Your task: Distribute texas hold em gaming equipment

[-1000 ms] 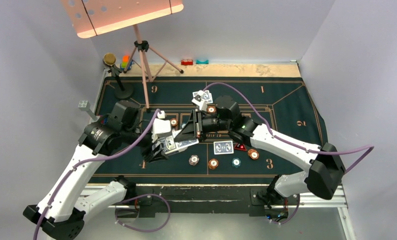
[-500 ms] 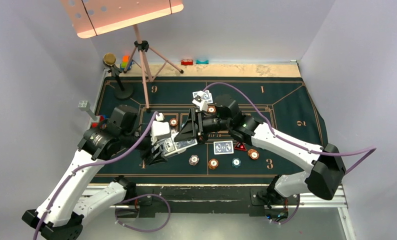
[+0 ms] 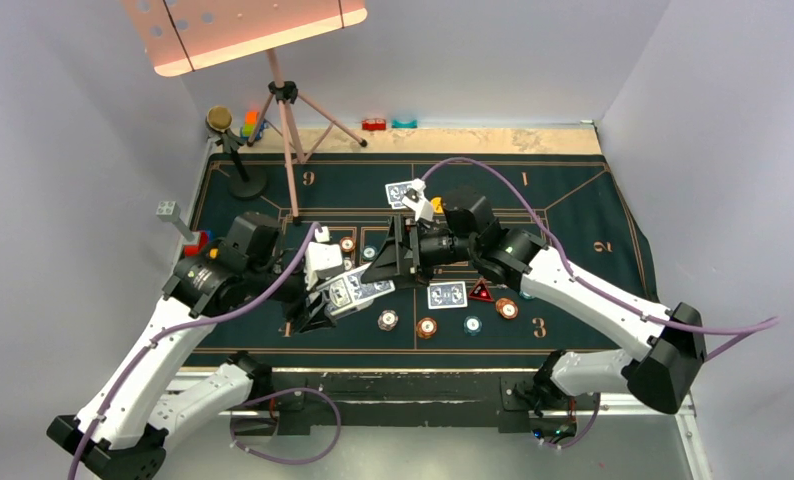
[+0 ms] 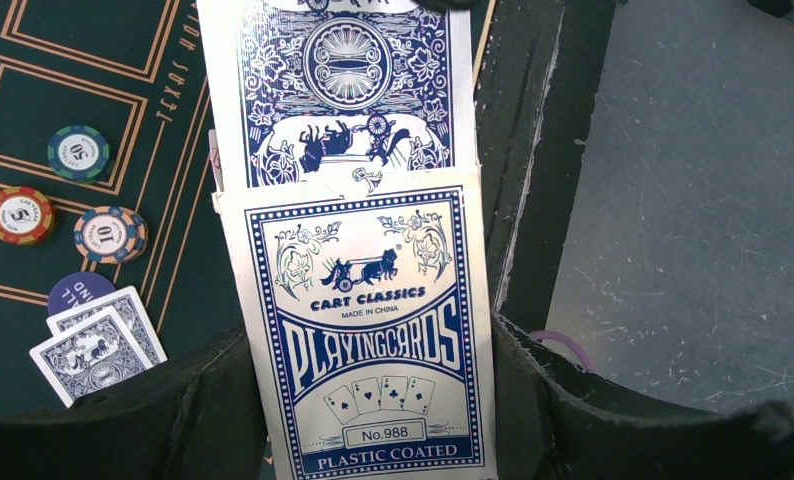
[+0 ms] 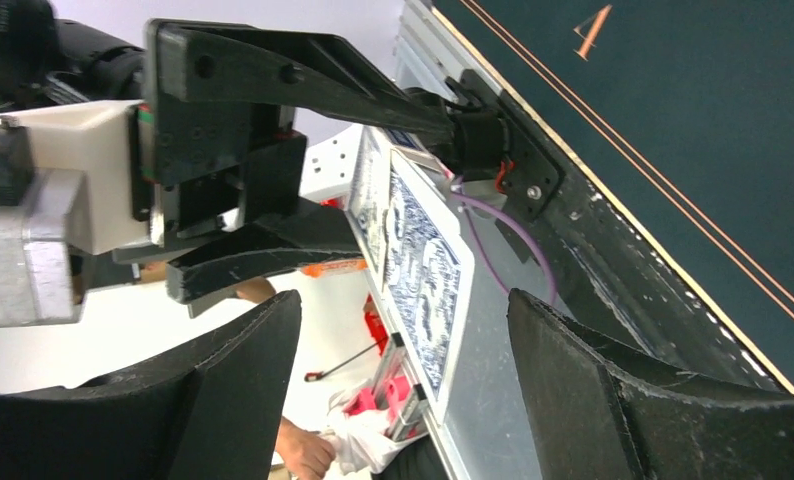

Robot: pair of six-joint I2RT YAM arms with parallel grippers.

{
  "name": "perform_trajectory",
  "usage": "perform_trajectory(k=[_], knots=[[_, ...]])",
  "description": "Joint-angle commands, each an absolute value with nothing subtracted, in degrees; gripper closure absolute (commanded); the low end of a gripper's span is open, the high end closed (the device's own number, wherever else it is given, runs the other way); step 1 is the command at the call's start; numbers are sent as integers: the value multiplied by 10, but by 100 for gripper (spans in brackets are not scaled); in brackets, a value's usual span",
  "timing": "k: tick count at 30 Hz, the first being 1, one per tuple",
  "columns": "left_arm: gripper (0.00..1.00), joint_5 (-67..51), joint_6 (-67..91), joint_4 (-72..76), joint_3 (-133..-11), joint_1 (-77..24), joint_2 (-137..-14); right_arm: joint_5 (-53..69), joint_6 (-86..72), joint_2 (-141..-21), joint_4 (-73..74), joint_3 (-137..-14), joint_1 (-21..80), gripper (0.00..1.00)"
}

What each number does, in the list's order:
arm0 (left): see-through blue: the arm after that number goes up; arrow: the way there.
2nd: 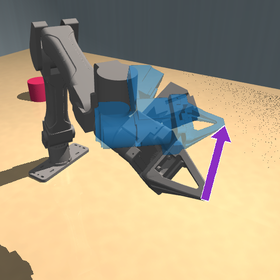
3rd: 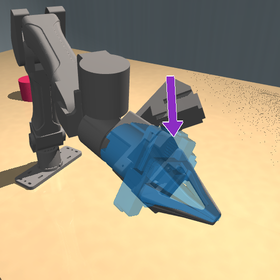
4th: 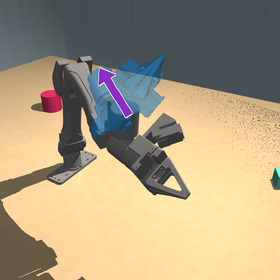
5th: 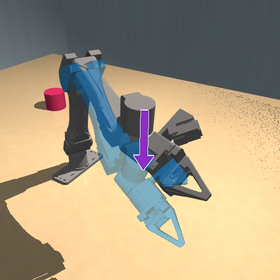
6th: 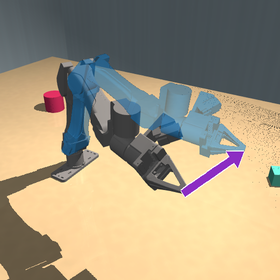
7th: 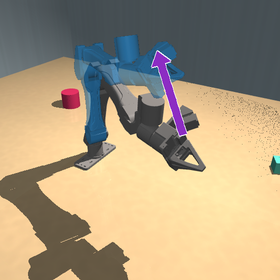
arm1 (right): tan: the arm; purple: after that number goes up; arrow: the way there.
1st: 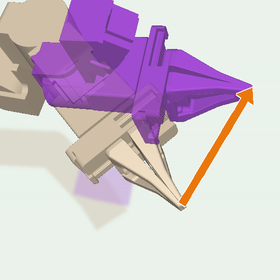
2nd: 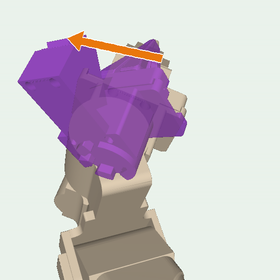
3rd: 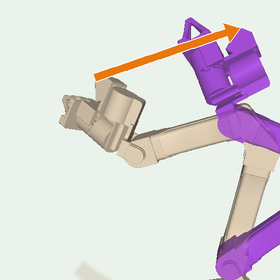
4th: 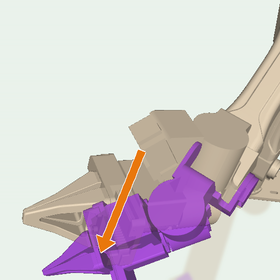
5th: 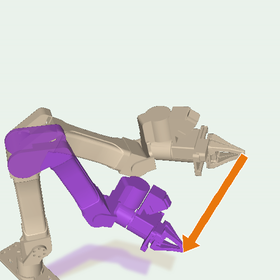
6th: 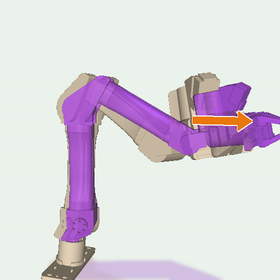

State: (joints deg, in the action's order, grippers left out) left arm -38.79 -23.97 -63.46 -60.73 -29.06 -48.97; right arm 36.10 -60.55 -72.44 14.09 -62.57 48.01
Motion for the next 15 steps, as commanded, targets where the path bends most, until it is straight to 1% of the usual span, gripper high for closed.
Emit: perform_trajectory(k=[1, 8, 15], knots=[[83, -405, -234, -618, -636, -292, -493, 338, -565, -724, 168, -634, 479, 20], [85, -412, -231, -618, -645, -292, -497, 339, -559, -738, 160, -635, 479, 21], [88, -419, -230, -621, -651, -292, -496, 296, -551, -711, 178, -626, 472, 34]])
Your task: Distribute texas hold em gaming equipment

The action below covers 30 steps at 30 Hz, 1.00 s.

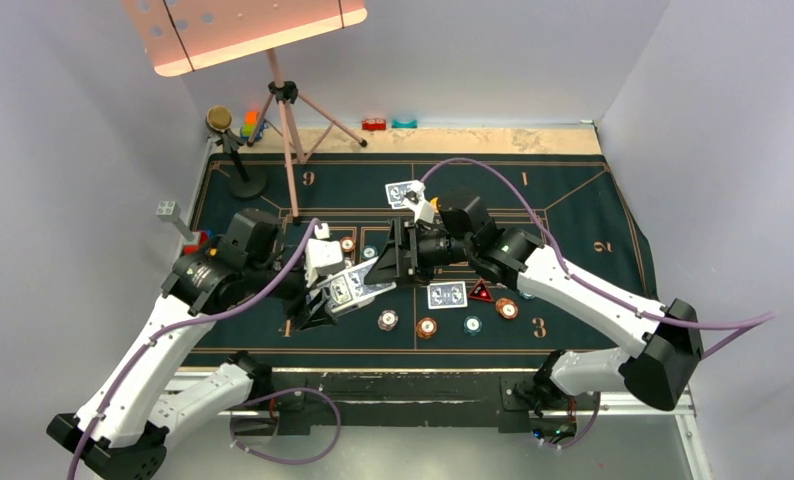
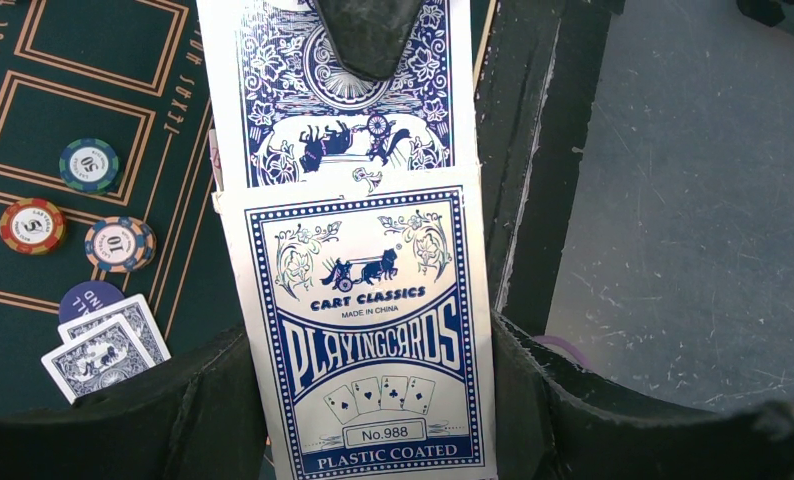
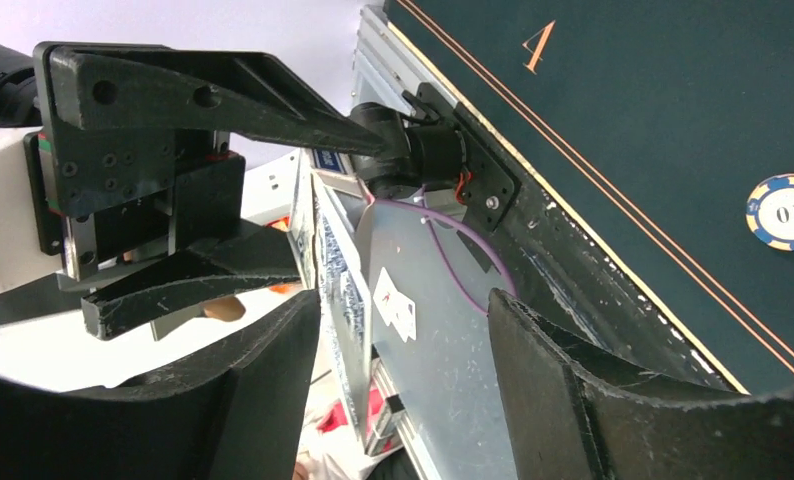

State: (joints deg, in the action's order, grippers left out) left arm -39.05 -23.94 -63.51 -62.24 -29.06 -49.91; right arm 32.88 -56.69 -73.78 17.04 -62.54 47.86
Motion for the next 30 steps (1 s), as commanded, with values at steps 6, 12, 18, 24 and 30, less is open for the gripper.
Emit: perform_trajectory(k=[6, 12, 18, 24, 30], knots=[[91, -424, -226, -619, -656, -292, -497, 274, -539, -692, 203, -627, 464, 40], [92, -425, -226, -620, -657, -292, -494, 266, -535, -675, 211, -625, 454, 49], [94, -425, -225, -621, -656, -292, -494, 266, -532, -664, 214, -626, 446, 59], [95, -424, -225, -621, -655, -291, -494, 263, -528, -650, 217, -629, 438, 70], [97, -426, -226, -621, -656, -292, -494, 259, -519, -642, 223, -639, 434, 71]])
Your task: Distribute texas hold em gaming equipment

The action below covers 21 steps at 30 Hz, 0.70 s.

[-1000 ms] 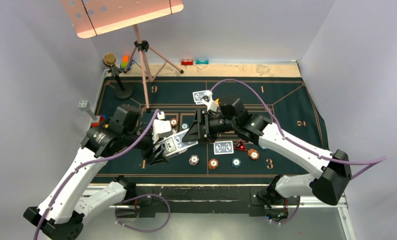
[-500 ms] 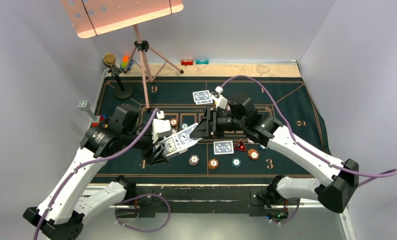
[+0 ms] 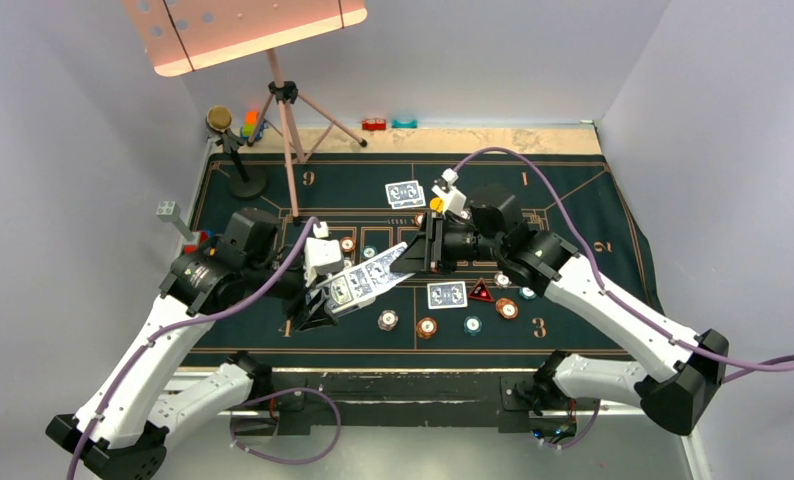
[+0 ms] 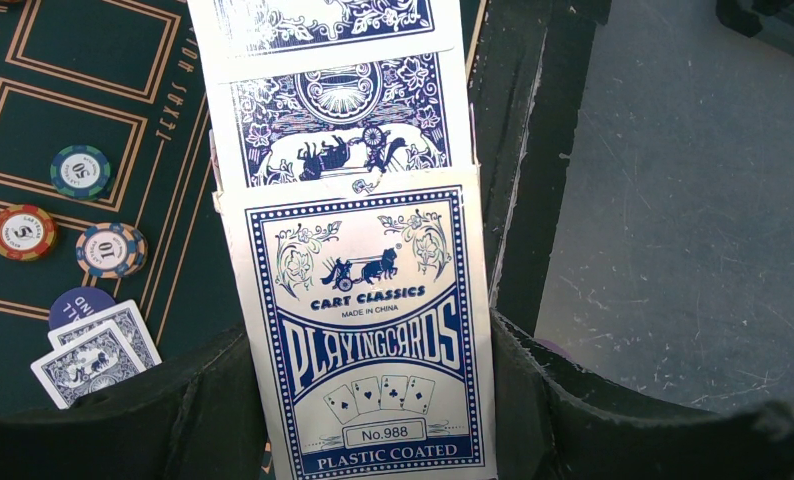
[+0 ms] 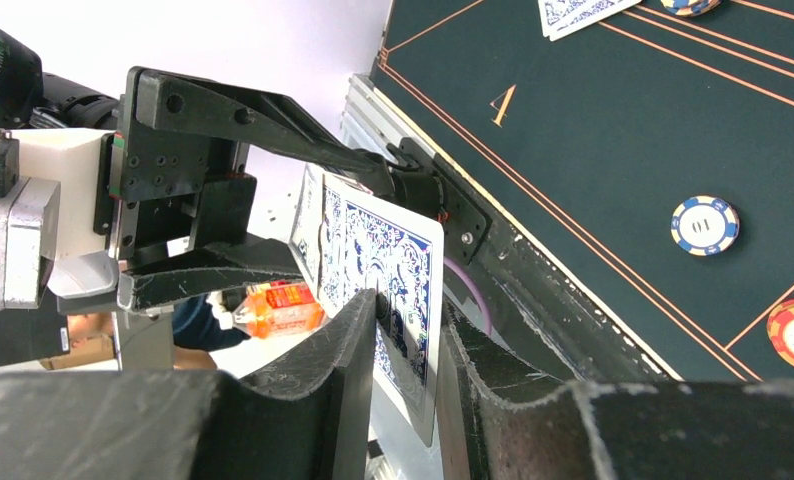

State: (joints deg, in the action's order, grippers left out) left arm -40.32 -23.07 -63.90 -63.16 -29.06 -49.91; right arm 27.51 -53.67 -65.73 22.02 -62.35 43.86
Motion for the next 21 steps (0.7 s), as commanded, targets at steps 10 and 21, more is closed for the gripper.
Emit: perform_trajectory(k=[10, 21], knots=[[100, -424, -227, -624, -651, -292, -492, 251, -507, -624, 242, -645, 418, 82], [100, -422, -228, -627, -652, -291, -489, 245, -495, -604, 275, -661, 397, 94]])
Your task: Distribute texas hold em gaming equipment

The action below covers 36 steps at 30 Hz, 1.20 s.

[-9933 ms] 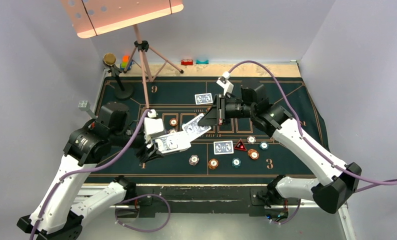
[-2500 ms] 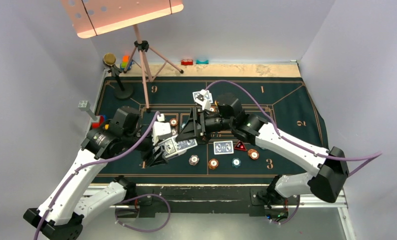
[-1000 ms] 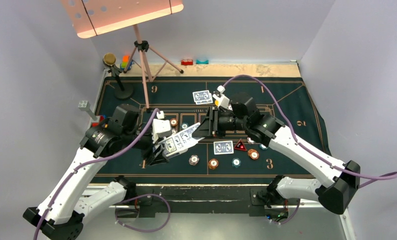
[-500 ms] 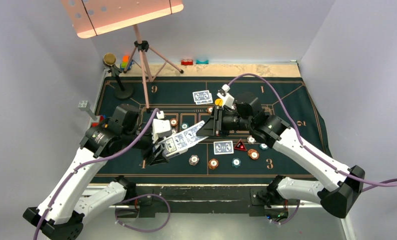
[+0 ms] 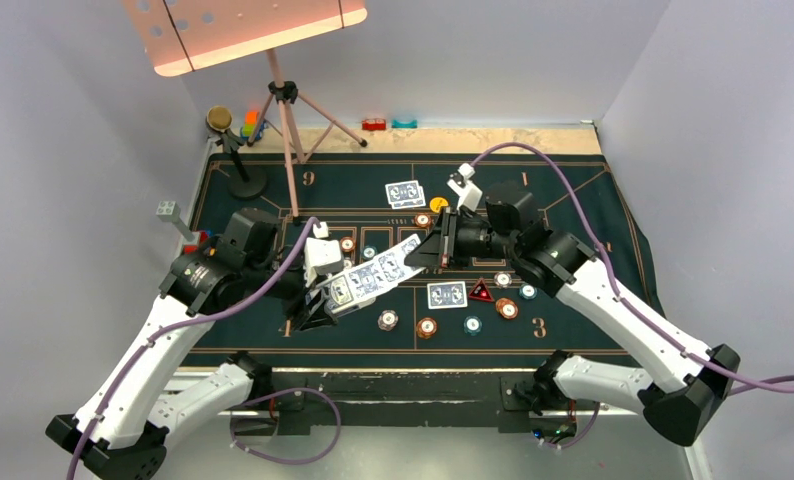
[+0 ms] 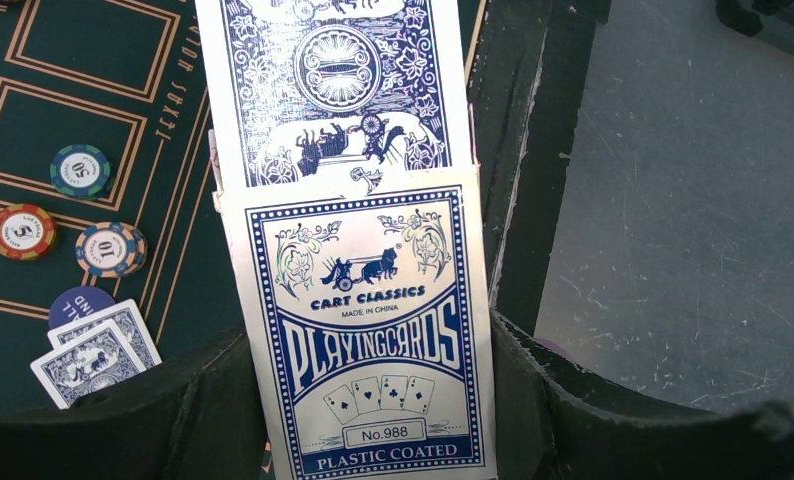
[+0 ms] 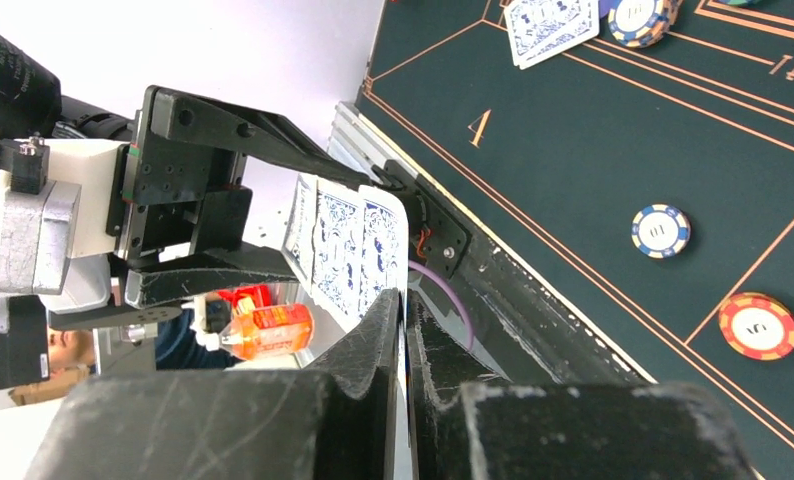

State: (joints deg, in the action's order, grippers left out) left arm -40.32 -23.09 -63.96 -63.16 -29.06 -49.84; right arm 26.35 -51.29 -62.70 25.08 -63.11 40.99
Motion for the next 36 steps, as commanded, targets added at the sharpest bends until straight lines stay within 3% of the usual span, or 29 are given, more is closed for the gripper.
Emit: perform_trajectory(k=[1, 17, 23, 29, 36], knots=[[100, -421, -228, -627, -652, -291, -488, 245, -494, -599, 282, -662, 390, 94], [100, -420, -231, -631, -652, -291, -484, 328, -517, -548, 247, -600, 304, 100], [100, -415, -237, -639, -654, -290, -489, 327, -492, -585, 180, -466, 264, 100], [100, -411, -243, -648, -658, -291, -489, 245, -431, -695, 153, -402, 263, 100], [100, -417, -243, -649, -663, -291, -492, 131, -407, -731, 188, -382, 263, 100]])
